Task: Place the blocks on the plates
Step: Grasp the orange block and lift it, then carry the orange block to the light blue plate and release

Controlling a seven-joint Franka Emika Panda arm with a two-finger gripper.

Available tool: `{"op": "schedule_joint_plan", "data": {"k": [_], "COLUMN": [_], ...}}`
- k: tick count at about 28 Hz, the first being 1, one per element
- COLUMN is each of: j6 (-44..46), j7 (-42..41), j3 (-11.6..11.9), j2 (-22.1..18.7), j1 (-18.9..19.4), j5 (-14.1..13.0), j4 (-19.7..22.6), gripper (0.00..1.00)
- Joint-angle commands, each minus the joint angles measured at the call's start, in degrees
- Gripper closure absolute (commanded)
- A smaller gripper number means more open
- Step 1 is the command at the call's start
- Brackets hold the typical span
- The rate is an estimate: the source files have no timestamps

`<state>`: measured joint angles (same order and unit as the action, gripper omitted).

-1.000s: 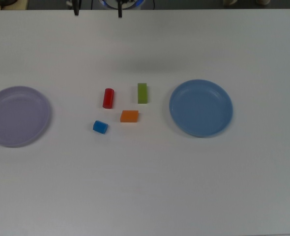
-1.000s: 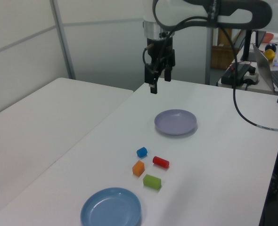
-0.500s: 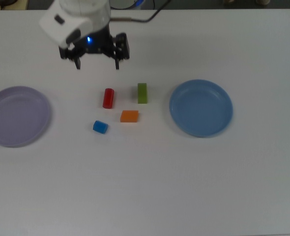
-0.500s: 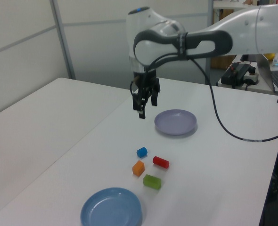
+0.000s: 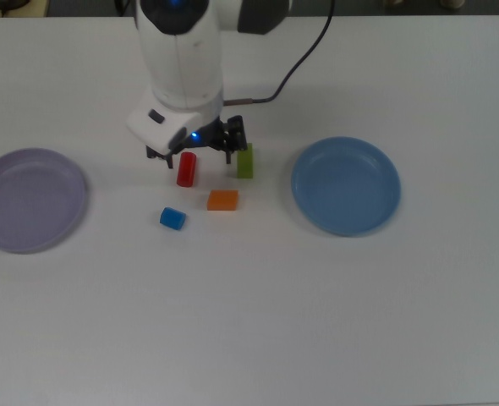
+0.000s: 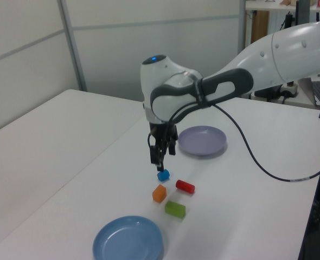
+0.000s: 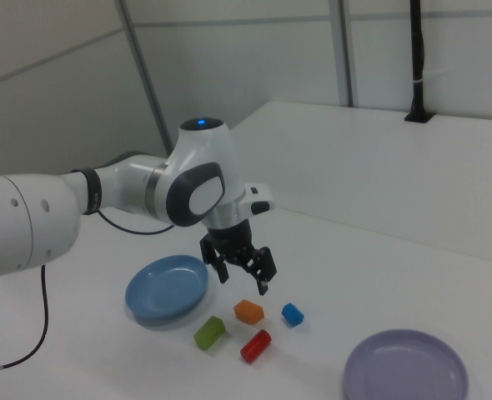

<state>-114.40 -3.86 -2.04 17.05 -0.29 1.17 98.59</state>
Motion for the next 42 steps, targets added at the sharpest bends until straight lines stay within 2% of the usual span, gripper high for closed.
{"op": "schedule_joint_plan", "data": {"k": [1, 6, 13, 17, 18, 20, 22, 23, 24, 27, 30, 38, 39, 42], "j6": [-4.5, -8.9, -9.78, -11.19, -11.28, -11.37, -11.37, -11.37, -11.37, -11.37, -10.93, -4.69, -4.43, -3.9], "j7": [1.92, 6.67, 10.27, 10.8, 11.59, 12.12, 12.3, 12.39, 12.56, 12.56, 12.65, 12.47, 12.65, 13.09], "j3": [0.19, 0.19, 0.19, 0.19, 0.19, 0.19, 0.19, 0.19, 0.19, 0.28, 0.37, -0.07, -0.51, -4.28], "j2": [1.57, 5.0, 7.73, 8.35, 8.43, 8.43, 8.52, 8.52, 8.52, 8.43, 8.0, 1.41, 0.88, 0.26], "j1": [1.35, 2.84, 4.16, 4.25, 4.25, 4.25, 4.25, 4.25, 4.25, 4.25, 4.16, 4.25, 4.34, 4.69], "j5": [-0.29, 0.32, 3.84, 3.84, 3.84, 3.84, 3.84, 3.84, 3.84, 3.84, 3.76, 2.88, 2.88, 2.88], "j4": [2.14, 2.14, 2.05, 2.05, 2.05, 2.05, 1.96, 1.96, 1.96, 1.87, 1.44, 0.2, 0.12, -0.67], "gripper": [0.0, 0.0, 0.0, 0.01, 0.14, 0.25, 0.43, 0.49, 0.6, 0.78, 0.92, 0.95, 0.95, 0.94]}}
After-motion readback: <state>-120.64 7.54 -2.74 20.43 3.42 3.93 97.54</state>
